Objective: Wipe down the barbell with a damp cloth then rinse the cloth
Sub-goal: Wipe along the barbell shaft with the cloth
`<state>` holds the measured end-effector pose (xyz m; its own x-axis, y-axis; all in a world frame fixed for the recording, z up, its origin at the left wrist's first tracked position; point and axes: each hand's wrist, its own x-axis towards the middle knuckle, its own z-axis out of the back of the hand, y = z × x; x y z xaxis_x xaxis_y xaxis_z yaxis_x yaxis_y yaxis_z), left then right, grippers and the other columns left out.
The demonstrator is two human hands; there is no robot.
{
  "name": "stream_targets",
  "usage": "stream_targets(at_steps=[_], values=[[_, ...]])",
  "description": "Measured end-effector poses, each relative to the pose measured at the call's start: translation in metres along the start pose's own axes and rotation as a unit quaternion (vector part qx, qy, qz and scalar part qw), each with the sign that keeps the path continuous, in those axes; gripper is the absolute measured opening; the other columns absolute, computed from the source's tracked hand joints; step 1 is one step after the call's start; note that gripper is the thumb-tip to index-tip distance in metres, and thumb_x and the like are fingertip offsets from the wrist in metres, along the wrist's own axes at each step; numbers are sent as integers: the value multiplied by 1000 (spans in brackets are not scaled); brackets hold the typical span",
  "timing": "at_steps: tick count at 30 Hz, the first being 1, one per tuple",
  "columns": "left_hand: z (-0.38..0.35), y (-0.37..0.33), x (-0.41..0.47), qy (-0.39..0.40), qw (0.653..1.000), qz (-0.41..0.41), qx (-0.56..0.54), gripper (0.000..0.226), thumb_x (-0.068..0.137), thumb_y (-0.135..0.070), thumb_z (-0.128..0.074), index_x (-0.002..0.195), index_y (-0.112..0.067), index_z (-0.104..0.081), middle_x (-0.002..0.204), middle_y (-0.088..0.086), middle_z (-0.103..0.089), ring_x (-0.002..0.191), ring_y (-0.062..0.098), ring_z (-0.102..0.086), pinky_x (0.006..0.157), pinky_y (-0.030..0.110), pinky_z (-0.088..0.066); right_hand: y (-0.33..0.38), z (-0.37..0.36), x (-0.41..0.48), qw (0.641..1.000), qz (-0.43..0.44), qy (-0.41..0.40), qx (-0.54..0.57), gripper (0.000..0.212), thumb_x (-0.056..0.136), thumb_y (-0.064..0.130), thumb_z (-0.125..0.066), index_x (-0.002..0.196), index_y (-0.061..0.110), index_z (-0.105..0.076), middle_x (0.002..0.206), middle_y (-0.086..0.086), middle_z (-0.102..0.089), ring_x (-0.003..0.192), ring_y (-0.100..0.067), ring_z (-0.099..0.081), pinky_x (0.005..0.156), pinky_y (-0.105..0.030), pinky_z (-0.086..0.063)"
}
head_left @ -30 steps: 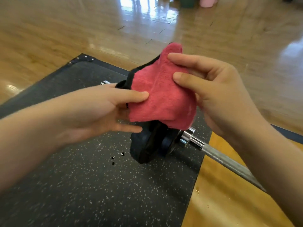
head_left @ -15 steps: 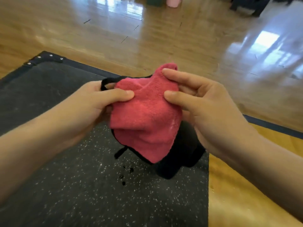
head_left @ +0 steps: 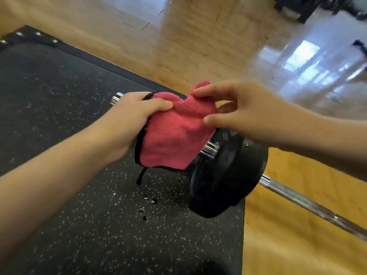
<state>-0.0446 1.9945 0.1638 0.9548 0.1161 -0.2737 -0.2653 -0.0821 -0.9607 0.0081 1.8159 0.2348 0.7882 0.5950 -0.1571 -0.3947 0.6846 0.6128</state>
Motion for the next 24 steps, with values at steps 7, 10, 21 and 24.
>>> stream_targets(at_steps=[7, 10, 21, 24], values=[[-7, 21, 19, -23, 999, 15, 25, 20, 90, -18, -60, 101, -5, -69, 91, 12, -70, 78, 15, -63, 73, 30, -47, -19, 3, 23, 985, 31, 68, -158, 30, 81, 19, -67, 106, 35, -68, 104, 13, -68, 87, -2, -65, 77, -18, -50], [-11, 23, 24, -26, 996, 50, 68, 24, 89, -19, -62, 105, -1, -66, 102, 16, -70, 90, 23, -66, 86, 42, -51, -28, 5, 31, 969, 29, 98, -227, 31, 84, 23, -66, 113, 33, -68, 106, 12, -69, 93, -8, -64, 86, -27, -48], [-27, -6, 48, 46, 959, 84, 267, 31, 79, -18, -75, 97, 5, -65, 100, 27, -68, 83, 22, -63, 85, 48, -52, -46, 24, 35, 908, 104, 201, -351, 29, 94, 33, -51, 121, 24, -61, 109, -1, -66, 101, -24, -61, 86, -35, -51], [-17, -1, 62, 23, 957, 38, 285, 14, 84, -5, -70, 94, 3, -65, 93, 16, -72, 72, 9, -66, 68, 22, -55, -51, 19, 37, 877, 101, 245, -400, 47, 99, 44, -37, 143, 27, -37, 131, -1, -55, 117, -25, -54, 97, -40, -46]])
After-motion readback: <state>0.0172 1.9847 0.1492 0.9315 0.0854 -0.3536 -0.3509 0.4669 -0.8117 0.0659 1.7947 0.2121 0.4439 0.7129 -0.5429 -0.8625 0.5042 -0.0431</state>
